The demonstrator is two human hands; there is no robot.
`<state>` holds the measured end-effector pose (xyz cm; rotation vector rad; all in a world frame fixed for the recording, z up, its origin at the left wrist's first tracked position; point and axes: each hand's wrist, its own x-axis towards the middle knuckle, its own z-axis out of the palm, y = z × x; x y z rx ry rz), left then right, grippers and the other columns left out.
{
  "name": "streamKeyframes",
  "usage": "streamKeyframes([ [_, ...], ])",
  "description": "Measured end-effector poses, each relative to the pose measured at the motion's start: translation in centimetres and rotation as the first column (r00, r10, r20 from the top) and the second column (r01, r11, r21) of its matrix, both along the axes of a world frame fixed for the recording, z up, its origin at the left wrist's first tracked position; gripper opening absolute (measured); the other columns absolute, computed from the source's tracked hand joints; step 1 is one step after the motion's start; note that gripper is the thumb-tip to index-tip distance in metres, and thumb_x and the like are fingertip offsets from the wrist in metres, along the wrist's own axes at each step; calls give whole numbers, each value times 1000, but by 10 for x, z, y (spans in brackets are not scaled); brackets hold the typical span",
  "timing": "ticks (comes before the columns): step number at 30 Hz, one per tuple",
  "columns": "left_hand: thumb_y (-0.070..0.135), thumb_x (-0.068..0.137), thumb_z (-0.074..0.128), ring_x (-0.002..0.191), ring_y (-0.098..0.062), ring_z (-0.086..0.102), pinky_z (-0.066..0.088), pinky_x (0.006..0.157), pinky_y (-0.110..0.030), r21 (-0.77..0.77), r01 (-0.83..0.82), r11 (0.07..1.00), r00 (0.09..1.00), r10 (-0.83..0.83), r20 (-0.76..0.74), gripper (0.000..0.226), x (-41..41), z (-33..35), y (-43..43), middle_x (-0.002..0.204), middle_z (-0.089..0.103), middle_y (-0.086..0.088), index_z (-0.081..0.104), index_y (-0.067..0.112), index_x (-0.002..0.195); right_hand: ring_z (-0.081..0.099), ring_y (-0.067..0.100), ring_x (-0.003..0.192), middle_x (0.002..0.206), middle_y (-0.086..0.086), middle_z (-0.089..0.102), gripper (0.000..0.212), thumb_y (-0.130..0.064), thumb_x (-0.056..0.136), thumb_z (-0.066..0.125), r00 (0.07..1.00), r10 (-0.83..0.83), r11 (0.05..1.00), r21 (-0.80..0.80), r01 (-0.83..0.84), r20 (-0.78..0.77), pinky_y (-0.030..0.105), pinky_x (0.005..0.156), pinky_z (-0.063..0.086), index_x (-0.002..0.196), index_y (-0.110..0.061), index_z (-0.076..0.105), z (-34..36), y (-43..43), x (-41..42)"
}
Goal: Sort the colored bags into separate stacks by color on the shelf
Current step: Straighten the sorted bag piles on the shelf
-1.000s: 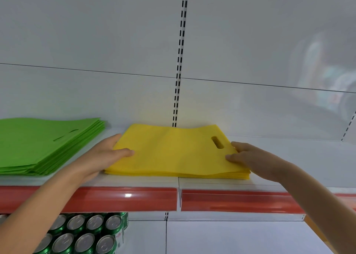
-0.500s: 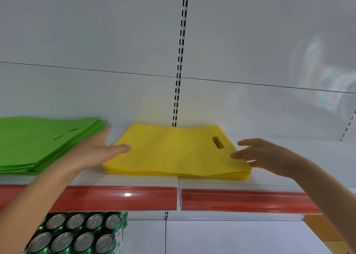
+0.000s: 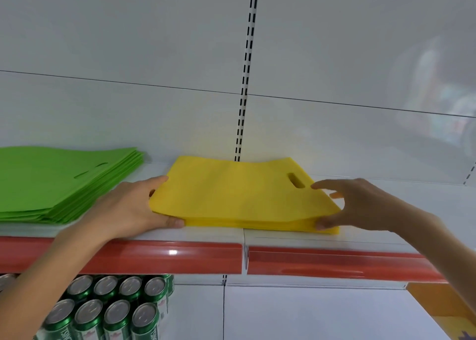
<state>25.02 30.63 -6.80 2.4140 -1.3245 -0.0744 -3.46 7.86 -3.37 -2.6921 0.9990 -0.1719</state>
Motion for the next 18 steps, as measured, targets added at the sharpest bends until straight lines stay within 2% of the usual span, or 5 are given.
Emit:
streamKeyframes([
  [4, 93, 19, 55, 118, -7, 51, 43, 95, -28, -12, 100, 995, 985, -101, -137, 134, 3, 1, 4, 126, 55, 20, 24, 48, 141, 40, 11, 130, 143, -7, 42, 99, -55, 54, 79, 999, 6, 1000, 20, -6, -37, 26, 101, 34, 140, -38, 34, 0, 3, -3],
  [8, 99, 12, 42, 103, -5, 58, 46, 83, -22, -41, 124, 991, 983, -128, -134, 116, 2, 5, 4, 96, 55, 34, 32, 60, 121, 33, 14, 132, 147, -8, 31, 100, -53, 61, 78, 991, 80, 994, -63, -87, -107, 24, 103, 28, 145, -36, 24, 0, 5, 1],
  [10, 100, 11, 38, 112, -9, 55, 46, 89, -26, -19, 98, 995, 990, -99, -99, 131, 4, 3, 3, 118, 57, 23, 30, 54, 133, 30, 16, 134, 150, -6, 27, 112, -70, 47, 74, 990, 70, 996, -46, -75, -120, 29, 106, 27, 144, -39, 25, -1, 2, 4],
  [12, 101, 12, 37, 125, -12, 46, 43, 96, -29, 13, 72, 997, 995, -71, -67, 140, 8, 1, 2, 140, 45, 13, 20, 49, 142, 32, 15, 132, 148, -8, 29, 127, -86, 32, 62, 989, 73, 997, -5, -75, -131, 30, 106, 29, 144, -39, 25, -1, -2, 5],
  [18, 94, 24, 46, 128, -12, 43, 43, 91, -29, 39, 97, 994, 995, -97, -15, 129, 8, 1, 4, 140, 43, 17, 12, 52, 142, 36, 15, 129, 146, -9, 30, 154, -104, 12, 27, 963, 107, 994, 62, -94, -246, 28, 105, 29, 149, -38, 3, -9, -3, 4],
])
